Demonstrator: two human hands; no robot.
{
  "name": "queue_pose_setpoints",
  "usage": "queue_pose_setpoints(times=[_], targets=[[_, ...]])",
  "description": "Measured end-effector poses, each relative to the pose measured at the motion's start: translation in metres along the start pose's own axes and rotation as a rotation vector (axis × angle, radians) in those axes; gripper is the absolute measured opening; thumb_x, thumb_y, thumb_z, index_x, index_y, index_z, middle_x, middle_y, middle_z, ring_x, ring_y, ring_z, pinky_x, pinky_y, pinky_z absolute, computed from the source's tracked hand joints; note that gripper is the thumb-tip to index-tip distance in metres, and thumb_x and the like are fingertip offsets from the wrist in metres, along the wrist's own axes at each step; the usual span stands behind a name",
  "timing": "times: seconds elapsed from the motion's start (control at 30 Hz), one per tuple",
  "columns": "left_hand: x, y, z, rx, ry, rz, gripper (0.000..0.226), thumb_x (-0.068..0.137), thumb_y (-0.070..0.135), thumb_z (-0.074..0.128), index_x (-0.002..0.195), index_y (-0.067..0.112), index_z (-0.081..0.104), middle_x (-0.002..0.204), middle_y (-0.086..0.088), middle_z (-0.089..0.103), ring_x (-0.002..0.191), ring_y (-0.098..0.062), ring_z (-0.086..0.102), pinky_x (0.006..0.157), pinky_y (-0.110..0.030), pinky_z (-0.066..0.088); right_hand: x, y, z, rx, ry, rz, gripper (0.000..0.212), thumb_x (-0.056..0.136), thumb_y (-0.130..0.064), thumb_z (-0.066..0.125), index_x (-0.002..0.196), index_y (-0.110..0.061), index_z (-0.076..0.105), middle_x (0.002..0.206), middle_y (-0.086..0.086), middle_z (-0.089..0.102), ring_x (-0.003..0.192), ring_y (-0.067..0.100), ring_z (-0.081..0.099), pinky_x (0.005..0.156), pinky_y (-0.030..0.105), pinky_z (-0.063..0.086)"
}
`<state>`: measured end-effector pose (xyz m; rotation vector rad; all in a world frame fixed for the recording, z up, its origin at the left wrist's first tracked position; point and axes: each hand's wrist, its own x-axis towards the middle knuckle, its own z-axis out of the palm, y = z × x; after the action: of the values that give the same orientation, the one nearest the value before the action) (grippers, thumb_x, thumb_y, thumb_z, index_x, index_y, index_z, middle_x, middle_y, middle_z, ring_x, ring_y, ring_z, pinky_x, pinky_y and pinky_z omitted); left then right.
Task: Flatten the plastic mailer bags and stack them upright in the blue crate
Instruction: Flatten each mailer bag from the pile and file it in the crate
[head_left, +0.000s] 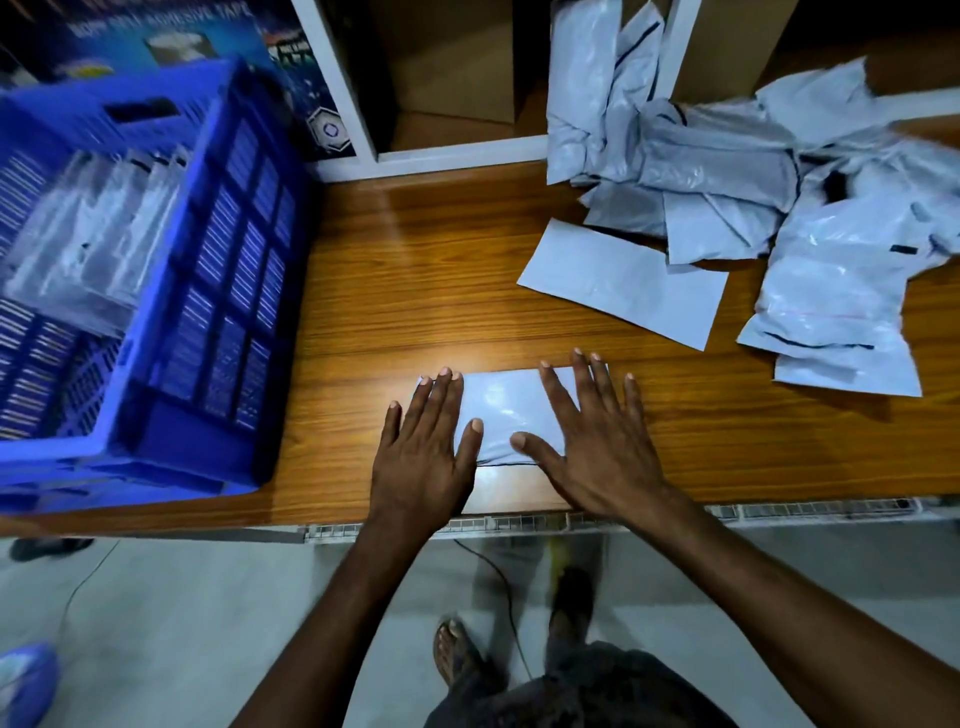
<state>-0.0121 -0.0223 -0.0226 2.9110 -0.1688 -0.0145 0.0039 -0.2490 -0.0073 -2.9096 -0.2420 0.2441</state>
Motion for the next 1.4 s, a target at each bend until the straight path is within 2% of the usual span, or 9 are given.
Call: queue_pose_setpoints(times=[0.23,0.4,0.57,0.7,0.83,0.93,1.03,1.2,1.4], targets=[[-0.003,-0.012,-0.019,-0.112,-0.127,0.128,0.068,0.105,0.059,0.009,0.164,0.029,-0.005,0.17,0.012,-0.016,0.154,-0.004,-0.02,0.126,-0.035,-0.005,-0.009,0.001,-0.005,-0.012,0.006,0.128,0.083,0.092,-0.08,-0.006,0.158,-0.032,-0.021,0.166,0.006,-0.027,0.152,0.023,-0.026,0.121,0.058,-0.013],[-0.031,-0.034,-0.027,-0.038,-0.149,0.369,0.079,0.102,0.073,0.02,0.165,0.03,0.002,0.171,0.013,-0.007,0.156,-0.005,-0.014,0.126,-0.031,-0.002,-0.054,0.003,-0.011,-0.023,-0.022,-0.215,0.085,0.092,-0.083,0.006,0.16,-0.035,-0.014,0.168,-0.004,-0.02,0.154,0.015,-0.019,0.126,0.051,0.004],[-0.06,-0.051,-0.026,-0.041,-0.086,0.443,0.075,0.101,0.053,0.057,0.163,0.032,0.022,0.17,0.013,0.014,0.157,-0.012,0.018,0.125,-0.041,0.024,-0.091,-0.01,-0.005,-0.033,-0.019,-0.25,0.086,0.098,-0.044,0.057,0.162,-0.034,0.001,0.17,-0.004,-0.007,0.157,0.019,-0.005,0.125,0.042,0.013],[-0.074,-0.056,-0.041,-0.145,0.132,0.467,0.055,0.091,0.01,0.074,0.141,0.029,0.061,0.149,0.007,0.057,0.12,-0.023,0.067,0.082,-0.039,0.061,-0.111,-0.019,-0.02,0.135,0.119,-0.216,0.074,0.085,0.003,0.063,0.15,-0.029,0.048,0.161,-0.005,0.036,0.144,0.018,0.04,0.111,0.033,0.043],[-0.076,-0.049,-0.081,-0.438,0.275,0.303,0.036,0.1,0.018,0.065,0.131,0.035,0.064,0.119,0.009,0.07,0.087,-0.011,0.068,0.064,-0.033,0.055,-0.111,-0.034,-0.059,0.265,0.31,-0.136,0.043,0.096,-0.006,0.061,0.134,-0.026,0.064,0.135,-0.007,0.06,0.108,0.012,0.059,0.075,0.016,0.045],[-0.061,-0.043,-0.096,-0.736,0.322,0.122,0.032,0.099,0.039,0.066,0.131,0.04,0.059,0.084,0.001,0.07,0.065,-0.016,0.063,0.06,-0.04,0.053,-0.093,-0.038,-0.082,0.462,0.424,-0.119,0.028,0.099,-0.022,0.065,0.126,-0.025,0.07,0.121,-0.005,0.071,0.104,0.015,0.066,0.082,0.03,0.053],[-0.042,-0.038,-0.089,-0.705,0.338,0.074,0.036,0.101,0.039,0.063,0.136,0.036,0.054,0.086,-0.002,0.068,0.074,-0.022,0.064,0.067,-0.042,0.053,-0.062,-0.034,-0.083,0.425,0.381,-0.085,0.033,0.098,-0.03,0.066,0.13,-0.026,0.066,0.127,-0.002,0.069,0.113,0.021,0.066,0.091,0.035,0.053],[-0.017,-0.026,-0.059,-0.311,0.299,0.04,0.059,0.105,0.037,0.052,0.158,0.017,0.034,0.163,-0.01,0.034,0.145,-0.03,0.036,0.11,-0.048,0.037,-0.03,-0.045,-0.053,0.103,0.304,-0.059,0.052,0.103,-0.034,0.053,0.153,-0.024,0.043,0.161,0.001,0.037,0.148,0.022,0.032,0.119,0.039,0.024],[0.0,-0.01,-0.024,-0.04,0.038,0.204,0.068,0.102,0.045,0.015,0.16,0.015,0.032,0.169,-0.005,0.025,0.158,-0.025,0.013,0.124,-0.045,0.018,-0.002,-0.071,-0.012,-0.136,0.154,-0.109,0.056,0.107,-0.043,0.034,0.159,-0.023,0.027,0.17,0.005,0.01,0.157,0.024,0.001,0.124,0.052,0.003]])
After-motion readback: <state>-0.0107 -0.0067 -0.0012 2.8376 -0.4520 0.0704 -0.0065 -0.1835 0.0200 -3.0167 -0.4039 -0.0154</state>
